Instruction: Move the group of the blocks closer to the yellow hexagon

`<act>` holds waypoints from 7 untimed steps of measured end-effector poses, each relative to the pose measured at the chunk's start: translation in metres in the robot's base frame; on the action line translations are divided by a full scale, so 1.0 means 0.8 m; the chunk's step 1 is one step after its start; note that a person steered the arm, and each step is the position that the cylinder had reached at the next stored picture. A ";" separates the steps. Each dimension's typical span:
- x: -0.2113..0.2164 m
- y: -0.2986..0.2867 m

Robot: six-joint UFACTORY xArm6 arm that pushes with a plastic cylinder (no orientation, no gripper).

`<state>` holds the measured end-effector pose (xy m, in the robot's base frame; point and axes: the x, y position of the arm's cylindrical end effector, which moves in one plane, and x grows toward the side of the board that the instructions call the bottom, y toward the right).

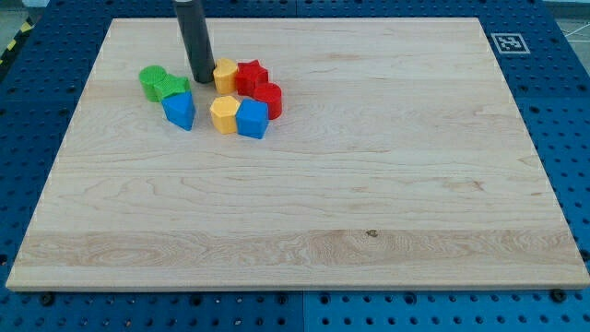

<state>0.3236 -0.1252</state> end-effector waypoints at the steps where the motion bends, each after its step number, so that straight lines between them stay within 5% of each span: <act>1: -0.048 -0.001; 4: -0.049 -0.150; 7: -0.014 -0.127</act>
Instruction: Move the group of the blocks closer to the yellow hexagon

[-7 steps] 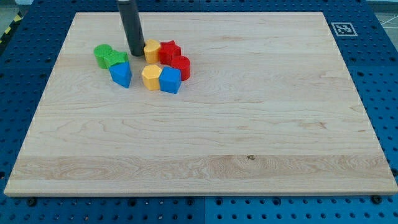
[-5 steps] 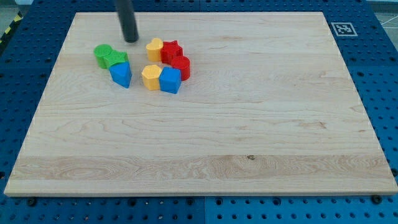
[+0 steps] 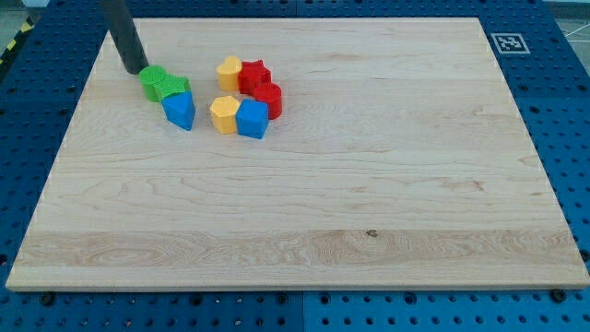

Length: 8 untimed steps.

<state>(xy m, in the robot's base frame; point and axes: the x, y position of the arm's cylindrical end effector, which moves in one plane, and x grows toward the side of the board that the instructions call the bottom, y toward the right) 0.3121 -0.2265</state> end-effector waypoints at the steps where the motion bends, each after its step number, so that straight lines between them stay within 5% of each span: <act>1: 0.014 0.014; 8: 0.106 0.102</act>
<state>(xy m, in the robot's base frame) 0.3973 -0.1450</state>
